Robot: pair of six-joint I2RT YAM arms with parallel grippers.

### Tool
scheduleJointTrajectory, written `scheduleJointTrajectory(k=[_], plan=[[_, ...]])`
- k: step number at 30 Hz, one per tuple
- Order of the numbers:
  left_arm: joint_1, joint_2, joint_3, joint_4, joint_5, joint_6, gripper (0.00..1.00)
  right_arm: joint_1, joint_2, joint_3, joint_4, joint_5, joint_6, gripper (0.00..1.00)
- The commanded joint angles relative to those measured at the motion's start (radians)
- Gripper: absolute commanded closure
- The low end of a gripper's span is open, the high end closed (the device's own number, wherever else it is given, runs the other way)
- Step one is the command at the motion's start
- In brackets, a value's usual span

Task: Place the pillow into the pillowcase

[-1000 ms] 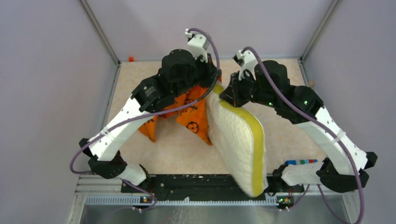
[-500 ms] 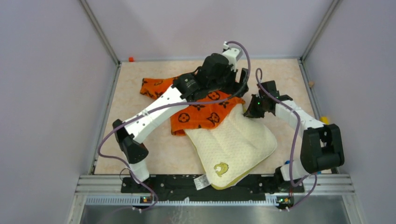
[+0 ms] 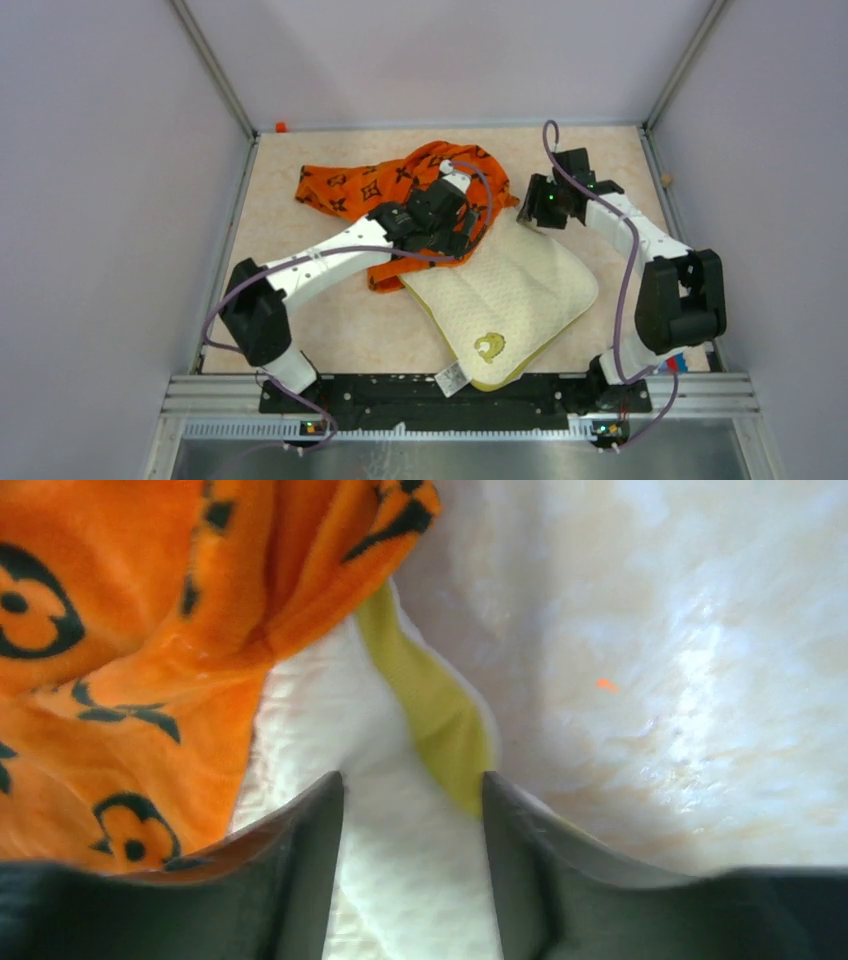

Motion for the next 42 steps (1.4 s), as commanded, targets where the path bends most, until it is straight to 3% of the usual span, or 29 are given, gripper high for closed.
scheduleJointTrajectory(k=[1, 3, 7, 12, 15, 20, 21, 22, 23, 24, 25, 29, 34, 37, 39, 42], plan=[[0.010, 0.056, -0.010, 0.084, 0.066, 0.001, 0.01, -0.005, -0.100, 0.057, -0.014, 0.097, -0.026, 0.37], [0.022, 0.085, -0.016, 0.117, 0.080, -0.009, 0.01, -0.006, -0.164, 0.043, -0.047, 0.130, -0.025, 0.27], [0.025, 0.170, 0.024, 0.093, 0.031, -0.014, 0.02, 0.036, -0.298, -0.032, -0.099, 0.157, 0.011, 0.24], [0.026, 0.224, 0.022, 0.088, 0.026, -0.034, 0.12, 0.234, -0.495, -0.216, -0.171, 0.272, 0.164, 0.22], [0.027, 0.243, 0.017, 0.086, 0.010, -0.040, 0.33, 0.375, -0.597, -0.355, -0.175, 0.331, 0.295, 0.22], [0.027, 0.254, 0.082, 0.022, 0.059, -0.034, 0.96, 0.451, -0.564, -0.542, -0.011, 0.316, 0.381, 0.23], [0.024, 0.250, 0.113, -0.010, 0.079, -0.041, 1.00, 0.451, -0.527, -0.561, 0.052, 0.306, 0.377, 0.26], [0.018, 0.239, 0.139, -0.031, 0.092, -0.041, 1.00, 0.446, -0.488, -0.568, 0.101, 0.298, 0.369, 0.32], [0.009, 0.221, 0.164, -0.046, 0.103, -0.038, 1.00, 0.438, -0.441, -0.561, 0.146, 0.286, 0.351, 0.48], [-0.001, 0.200, 0.187, -0.055, 0.113, -0.038, 1.00, 0.429, -0.405, -0.540, 0.175, 0.279, 0.338, 0.77], [-0.014, 0.175, 0.220, -0.067, 0.138, -0.043, 1.00, 0.416, -0.375, -0.514, 0.189, 0.274, 0.328, 1.00], [-0.042, 0.085, 0.283, -0.053, 0.313, -0.113, 1.00, 0.359, -0.370, -0.364, 0.244, 0.218, 0.281, 1.00], [-0.091, 0.045, 0.380, -0.003, 0.404, -0.189, 1.00, 0.352, -0.300, -0.106, 0.228, 0.170, 0.237, 1.00], [-0.092, 0.048, 0.422, 0.067, 0.483, -0.239, 1.00, 0.352, -0.273, -0.044, 0.239, 0.160, 0.238, 1.00], [-0.087, 0.060, 0.460, 0.081, 0.464, -0.242, 1.00, 0.350, -0.258, -0.031, 0.230, 0.174, 0.237, 1.00], [-0.019, 0.093, 0.463, 0.086, 0.474, -0.244, 1.00, 0.349, -0.260, -0.072, 0.243, 0.183, 0.241, 1.00]])
